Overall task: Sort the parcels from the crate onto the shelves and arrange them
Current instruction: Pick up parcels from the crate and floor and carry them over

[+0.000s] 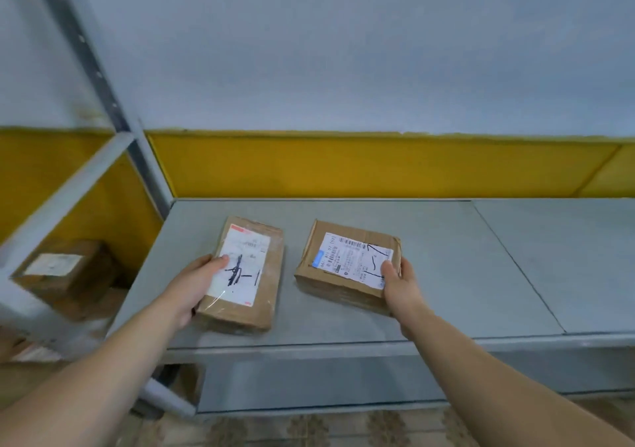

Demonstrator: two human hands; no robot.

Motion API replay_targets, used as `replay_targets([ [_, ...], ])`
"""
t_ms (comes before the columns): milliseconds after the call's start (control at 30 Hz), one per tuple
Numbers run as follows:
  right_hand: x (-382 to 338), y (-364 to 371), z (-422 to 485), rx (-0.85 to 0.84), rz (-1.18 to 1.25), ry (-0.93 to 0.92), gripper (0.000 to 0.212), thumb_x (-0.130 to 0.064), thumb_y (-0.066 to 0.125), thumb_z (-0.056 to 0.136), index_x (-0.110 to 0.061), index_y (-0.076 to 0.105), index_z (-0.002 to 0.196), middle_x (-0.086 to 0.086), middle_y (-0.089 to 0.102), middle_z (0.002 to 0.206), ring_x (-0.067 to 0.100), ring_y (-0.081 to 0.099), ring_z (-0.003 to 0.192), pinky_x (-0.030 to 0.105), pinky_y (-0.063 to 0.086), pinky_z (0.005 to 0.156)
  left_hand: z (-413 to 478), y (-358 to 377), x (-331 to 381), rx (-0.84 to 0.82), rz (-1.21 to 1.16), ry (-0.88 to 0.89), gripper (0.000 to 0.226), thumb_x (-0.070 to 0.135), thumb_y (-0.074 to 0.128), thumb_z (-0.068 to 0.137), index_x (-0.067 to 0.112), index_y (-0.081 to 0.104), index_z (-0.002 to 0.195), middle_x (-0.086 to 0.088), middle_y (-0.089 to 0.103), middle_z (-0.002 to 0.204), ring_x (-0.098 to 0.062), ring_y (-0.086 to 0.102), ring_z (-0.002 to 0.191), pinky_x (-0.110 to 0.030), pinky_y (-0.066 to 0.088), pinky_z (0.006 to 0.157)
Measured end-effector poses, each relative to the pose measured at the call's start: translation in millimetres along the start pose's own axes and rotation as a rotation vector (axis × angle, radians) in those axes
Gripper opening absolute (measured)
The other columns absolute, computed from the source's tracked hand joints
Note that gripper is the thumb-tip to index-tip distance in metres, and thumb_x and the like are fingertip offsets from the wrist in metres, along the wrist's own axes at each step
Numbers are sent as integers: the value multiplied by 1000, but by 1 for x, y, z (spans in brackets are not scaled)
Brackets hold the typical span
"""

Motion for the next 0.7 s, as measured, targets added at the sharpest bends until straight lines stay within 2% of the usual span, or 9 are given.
replay_targets([
  [100, -10, 35, 24, -15, -12, 48, 44, -39, 38, 102, -28, 37, 145, 4, 55, 132, 26, 53, 110, 38, 45, 88, 34, -22, 8, 20, -6, -54, 35, 33, 57, 95, 13, 59, 124, -14, 72, 107, -33, 69, 99, -40, 54, 82],
  [167, -13, 49, 37, 3, -128, 30, 45, -38, 42, 102, -21, 38, 143, 10, 52, 136, 31, 51, 113, 38, 42, 90, 50, -29, 13, 43, -14, -79, 32, 32, 56, 96, 13, 59, 123, -15, 72, 106, -33, 69, 97, -38, 54, 78],
  [233, -16, 54, 46, 31, -396, -91, 59, -41, 52, 97, -19, 31, 149, 14, 38, 149, 34, 43, 131, 42, 39, 104, 58, -31, 16, 77, 38, -71, 30, 28, 56, 97, 13, 59, 122, -13, 73, 104, -31, 70, 92, -37, 55, 77],
  [300, -23, 57, 50, -27, -725, -285, 79, -54, 55, 92, -28, 16, 156, 8, 13, 163, 28, 16, 149, 42, 21, 119, 59, -28, 18, 132, 205, -24, 25, 26, 58, 95, 14, 59, 117, -6, 72, 103, -25, 71, 85, -38, 57, 74],
  [400, -39, 63, 56, -284, -1219, -556, 98, -84, 21, 73, -38, 4, 157, 0, -7, 166, 23, -11, 152, 43, -5, 123, 47, -22, 25, 205, 484, 118, 28, 21, 64, 90, 28, 51, 114, 7, 62, 108, -18, 65, 92, -30, 52, 68],
  [467, -44, 67, 62, -414, -1368, -617, 103, -86, 8, 65, -39, 4, 157, -1, -8, 166, 23, -15, 152, 48, -13, 121, 42, -20, 21, 195, 681, 266, 38, 21, 68, 85, 22, 53, 120, 3, 57, 119, -21, 57, 108, -34, 50, 84],
  [567, -49, 78, 72, -387, -1406, -614, 81, -76, 29, 89, -39, 5, 157, 0, -6, 166, 24, -13, 152, 51, -12, 120, 27, -16, 7, 196, 1018, 310, 64, 47, 61, 84, 15, 45, 136, -6, 39, 140, -28, 37, 130, -41, 34, 106],
  [633, -53, 86, 74, -357, -1397, -593, 77, -70, 33, 94, -37, 5, 157, 2, -6, 166, 27, -12, 152, 53, -11, 120, 11, -6, 4, 195, 1187, 275, 83, 71, 39, 81, 20, 34, 147, -6, 24, 155, -29, 22, 142, -46, 26, 114],
  [700, -57, 92, 75, -360, -1413, -609, 78, -69, 32, 94, -33, 4, 158, 5, -5, 166, 31, -12, 152, 55, -9, 119, 0, 5, 3, 156, 1321, 235, 101, 83, 12, 68, 26, 23, 151, -2, 9, 162, -30, 7, 147, -52, 16, 117],
])
Point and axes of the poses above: each hand's wrist, its own z-axis towards the middle knuckle, its own y-axis out of the palm, x = y × z, the point moved 2 cm from there along z, towards the middle knuckle
